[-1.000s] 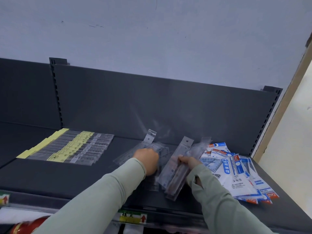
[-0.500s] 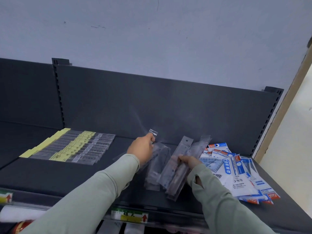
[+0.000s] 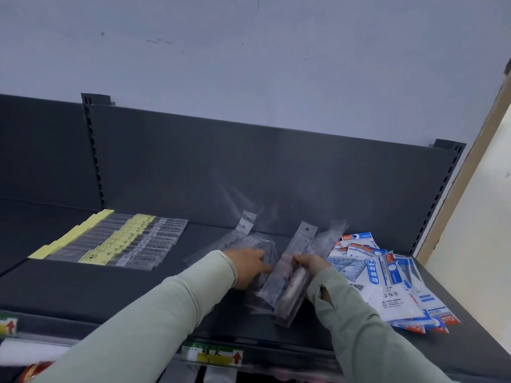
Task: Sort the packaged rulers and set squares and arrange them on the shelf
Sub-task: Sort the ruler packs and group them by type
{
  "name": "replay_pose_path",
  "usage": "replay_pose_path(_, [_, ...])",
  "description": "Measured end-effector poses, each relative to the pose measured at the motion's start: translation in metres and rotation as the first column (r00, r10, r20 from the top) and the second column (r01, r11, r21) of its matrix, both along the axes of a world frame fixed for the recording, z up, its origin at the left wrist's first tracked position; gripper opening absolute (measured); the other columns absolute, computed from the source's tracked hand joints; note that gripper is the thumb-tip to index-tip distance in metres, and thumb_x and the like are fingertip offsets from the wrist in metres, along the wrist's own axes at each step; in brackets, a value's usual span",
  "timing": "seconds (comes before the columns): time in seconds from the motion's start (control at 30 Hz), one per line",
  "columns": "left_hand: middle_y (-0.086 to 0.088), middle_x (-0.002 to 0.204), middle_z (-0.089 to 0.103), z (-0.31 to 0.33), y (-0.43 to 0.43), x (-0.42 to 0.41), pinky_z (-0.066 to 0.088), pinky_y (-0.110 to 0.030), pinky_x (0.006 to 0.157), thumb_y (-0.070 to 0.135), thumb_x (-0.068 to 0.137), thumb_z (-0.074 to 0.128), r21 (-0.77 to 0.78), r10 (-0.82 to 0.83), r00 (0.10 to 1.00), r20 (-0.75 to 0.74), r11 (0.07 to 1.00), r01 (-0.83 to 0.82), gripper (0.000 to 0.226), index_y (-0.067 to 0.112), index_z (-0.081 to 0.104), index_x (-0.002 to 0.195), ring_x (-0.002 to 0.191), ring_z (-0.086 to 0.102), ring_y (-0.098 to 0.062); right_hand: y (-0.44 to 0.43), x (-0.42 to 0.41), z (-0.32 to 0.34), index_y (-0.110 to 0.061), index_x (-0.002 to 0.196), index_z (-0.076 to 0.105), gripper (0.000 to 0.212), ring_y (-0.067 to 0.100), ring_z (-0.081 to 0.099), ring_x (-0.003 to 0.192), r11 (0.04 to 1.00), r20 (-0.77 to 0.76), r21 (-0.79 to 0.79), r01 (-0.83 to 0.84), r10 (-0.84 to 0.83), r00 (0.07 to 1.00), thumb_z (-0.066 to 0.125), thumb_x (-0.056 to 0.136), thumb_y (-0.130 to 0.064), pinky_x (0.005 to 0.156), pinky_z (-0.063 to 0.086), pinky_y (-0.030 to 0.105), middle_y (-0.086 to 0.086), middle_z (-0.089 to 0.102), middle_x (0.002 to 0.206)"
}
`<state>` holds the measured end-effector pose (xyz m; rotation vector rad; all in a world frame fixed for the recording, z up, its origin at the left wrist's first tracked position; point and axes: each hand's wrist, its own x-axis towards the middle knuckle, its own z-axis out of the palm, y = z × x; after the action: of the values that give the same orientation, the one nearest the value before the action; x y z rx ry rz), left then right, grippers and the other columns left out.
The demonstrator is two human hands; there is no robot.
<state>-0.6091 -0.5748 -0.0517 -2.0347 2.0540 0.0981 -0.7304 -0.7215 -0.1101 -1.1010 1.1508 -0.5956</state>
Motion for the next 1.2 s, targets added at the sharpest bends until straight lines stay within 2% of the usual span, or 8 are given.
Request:
replay_pose_path(0.3, [-0.004,0.132,0.042,-0.006,-0.002,0.007,0.045,-0.04,0.083,0.005,0.094,0.046,-0.139,-0.05,0.993,0.104,0.988,0.064,0.041,0.021,0.047,0.131,0.12,0.047,-0.027,-0.001,-0.006,0.003,0.005,0.121,0.055,0.058,0.039,0.064,0.095,0.998,-0.026,-0.035,0.046,-0.047,0.999,0.075,0.071,-0.018,0.09,0.051,0.053,0.026,0.064,0.11])
replay_pose_path(0.57, [0.002,0.121,0.06,0.003,-0.005,0.013,0.04,-0.034,0.096,0.008,0.092,0.045,-0.545,-0.051,0.992,-0.119,0.838,-0.022,0.036,0.023,0.066,0.117,0.117,0.049,-0.021,-0.069,0.01,-0.054,0.0,0.109,0.061,0.099,0.033,0.063,0.085,0.996,-0.076,-0.075,-0.041,0.035,0.996,0.071,0.019,-0.04,0.088,0.053,0.043,0.021,0.064,0.103])
replay_pose_path(0.67, [0.001,0.101,0.067,0.012,-0.007,0.015,0.046,-0.036,0.088,0.013,0.094,0.047,-0.655,-0.095,0.841,-0.533,0.675,-0.34,0.021,0.018,0.065,0.102,0.098,0.059,-0.02,-0.07,0.005,-0.051,-0.004,0.113,0.059,0.105,0.029,0.06,0.08,0.993,-0.119,-0.103,-0.063,0.05,0.992,0.078,0.018,-0.044,0.074,0.053,0.032,0.017,0.061,0.108])
replay_pose_path(0.77, [0.002,0.083,0.066,0.026,-0.011,0.0,0.047,-0.018,0.076,0.014,0.097,0.048,-0.584,-0.191,0.622,-0.759,0.624,-0.52,0.016,0.024,0.055,0.107,0.078,0.059,-0.002,-0.043,0.001,-0.023,0.001,0.12,0.059,0.086,0.026,0.063,0.075,0.996,-0.058,-0.077,-0.052,0.048,0.997,0.087,0.05,-0.038,0.066,0.052,0.03,0.014,0.065,0.101])
replay_pose_path(0.93, [-0.01,0.065,0.057,0.028,-0.027,-0.02,0.041,-0.02,0.053,0.009,0.094,0.055,-0.378,-0.205,0.336,-0.919,0.695,-0.611,0.008,0.015,0.054,0.098,0.052,0.048,-0.01,-0.039,0.005,-0.024,-0.003,0.116,0.063,0.107,0.035,0.069,0.087,1.0,0.097,-0.001,-0.005,0.005,0.995,0.086,0.015,-0.031,0.084,0.055,0.05,0.018,0.07,0.099])
replay_pose_path(1.0, [-0.002,0.06,0.054,0.022,-0.033,-0.024,0.038,-0.021,0.052,0.008,0.091,0.059,-0.33,-0.13,0.33,-0.935,0.659,-0.676,0.012,0.015,0.056,0.082,0.05,0.045,-0.009,-0.016,-0.001,-0.002,-0.002,0.112,0.063,0.093,0.03,0.071,0.079,1.0,0.12,-0.014,-0.026,0.027,0.992,0.089,0.028,-0.033,0.078,0.058,0.043,0.015,0.073,0.09])
replay_pose_path(1.1, [0.008,0.06,0.049,0.016,-0.035,-0.028,0.038,-0.023,0.057,0.008,0.088,0.061,-0.281,-0.009,0.331,-0.944,0.549,-0.787,0.024,0.019,0.051,0.068,0.057,0.047,-0.008,0.012,-0.004,0.024,-0.01,0.096,0.058,0.032,0.013,0.069,0.057,0.997,0.198,-0.006,-0.071,0.071,0.978,0.066,0.085,-0.039,0.055,0.057,0.024,-0.001,0.072,0.063])
replay_pose_path(1.2, [0.008,0.063,0.048,0.01,-0.037,-0.029,0.036,-0.023,0.062,0.008,0.087,0.061,-0.248,0.009,0.294,-0.956,0.509,-0.824,0.026,0.017,0.046,0.067,0.067,0.049,-0.017,0.007,0.002,0.015,-0.008,0.111,0.06,0.079,0.026,0.069,0.092,0.993,0.209,-0.063,-0.103,0.114,0.971,0.086,0.051,-0.053,0.086,0.056,0.04,0.008,0.07,0.1])
